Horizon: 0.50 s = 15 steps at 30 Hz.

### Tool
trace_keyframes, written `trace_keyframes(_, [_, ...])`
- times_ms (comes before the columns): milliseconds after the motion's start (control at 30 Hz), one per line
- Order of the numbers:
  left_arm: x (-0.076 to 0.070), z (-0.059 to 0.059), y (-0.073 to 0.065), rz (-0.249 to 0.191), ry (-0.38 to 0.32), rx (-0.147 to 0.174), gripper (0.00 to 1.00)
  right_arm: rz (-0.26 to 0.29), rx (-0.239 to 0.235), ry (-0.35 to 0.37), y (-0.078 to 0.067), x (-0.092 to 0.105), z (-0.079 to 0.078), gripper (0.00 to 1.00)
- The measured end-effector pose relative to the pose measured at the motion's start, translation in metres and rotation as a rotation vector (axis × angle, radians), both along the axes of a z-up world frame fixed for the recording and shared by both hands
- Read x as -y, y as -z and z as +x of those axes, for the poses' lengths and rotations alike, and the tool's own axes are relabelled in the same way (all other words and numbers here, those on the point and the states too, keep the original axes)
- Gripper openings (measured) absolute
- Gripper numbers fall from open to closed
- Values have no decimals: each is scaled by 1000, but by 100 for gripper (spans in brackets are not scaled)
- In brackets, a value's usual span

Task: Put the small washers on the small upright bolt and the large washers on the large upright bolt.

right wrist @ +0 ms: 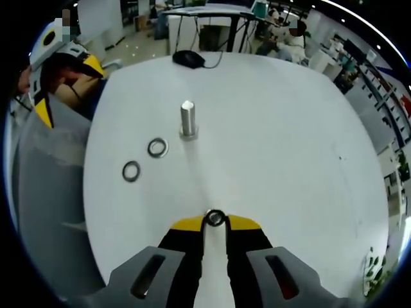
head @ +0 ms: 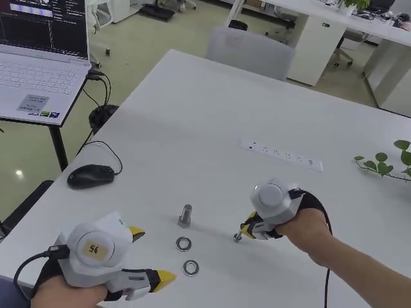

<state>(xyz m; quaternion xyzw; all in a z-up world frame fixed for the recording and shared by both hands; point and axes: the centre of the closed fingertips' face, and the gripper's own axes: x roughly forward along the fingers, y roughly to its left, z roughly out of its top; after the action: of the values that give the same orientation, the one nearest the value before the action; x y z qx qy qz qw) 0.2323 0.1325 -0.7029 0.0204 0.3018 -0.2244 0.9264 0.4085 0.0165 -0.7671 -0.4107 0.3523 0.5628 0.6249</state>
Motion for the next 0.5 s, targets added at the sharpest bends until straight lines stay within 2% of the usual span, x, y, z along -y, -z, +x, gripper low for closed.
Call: trace_keyframes(500, [0,0,2,-4,-4,-5,61,-35,-13,-10,11,-1,1,14])
